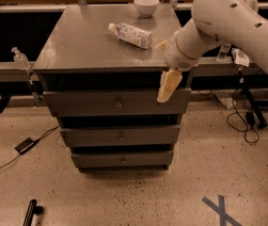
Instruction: Open top drawer
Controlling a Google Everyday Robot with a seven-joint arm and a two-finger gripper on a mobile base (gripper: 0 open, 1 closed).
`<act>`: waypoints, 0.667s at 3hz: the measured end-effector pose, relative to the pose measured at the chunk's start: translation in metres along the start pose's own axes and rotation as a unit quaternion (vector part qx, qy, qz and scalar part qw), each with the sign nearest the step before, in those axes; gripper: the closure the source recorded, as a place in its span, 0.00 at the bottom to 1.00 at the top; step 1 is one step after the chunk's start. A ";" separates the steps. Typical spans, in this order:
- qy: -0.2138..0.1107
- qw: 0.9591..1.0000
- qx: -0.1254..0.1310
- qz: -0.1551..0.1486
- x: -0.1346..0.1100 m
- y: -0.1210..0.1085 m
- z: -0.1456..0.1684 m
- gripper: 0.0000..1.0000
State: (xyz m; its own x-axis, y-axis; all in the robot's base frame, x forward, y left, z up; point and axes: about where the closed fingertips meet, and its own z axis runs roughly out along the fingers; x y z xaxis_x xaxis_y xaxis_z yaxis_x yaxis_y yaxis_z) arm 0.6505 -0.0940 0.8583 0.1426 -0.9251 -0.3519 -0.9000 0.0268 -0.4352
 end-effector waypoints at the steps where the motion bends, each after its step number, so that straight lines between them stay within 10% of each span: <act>1: -0.018 1.000 -0.003 -0.005 0.035 0.040 0.052 0.00; 2: -0.017 0.999 0.022 -0.023 0.060 0.066 0.093 0.00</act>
Offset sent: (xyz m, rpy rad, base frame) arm 0.0028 -0.0283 -0.1768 0.0242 -0.2218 0.0187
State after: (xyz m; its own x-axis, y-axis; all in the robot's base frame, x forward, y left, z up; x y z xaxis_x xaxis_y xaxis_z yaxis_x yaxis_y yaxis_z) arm 0.6380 -0.1121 0.7315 0.1981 -0.9122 -0.3587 -0.8733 0.0019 -0.4873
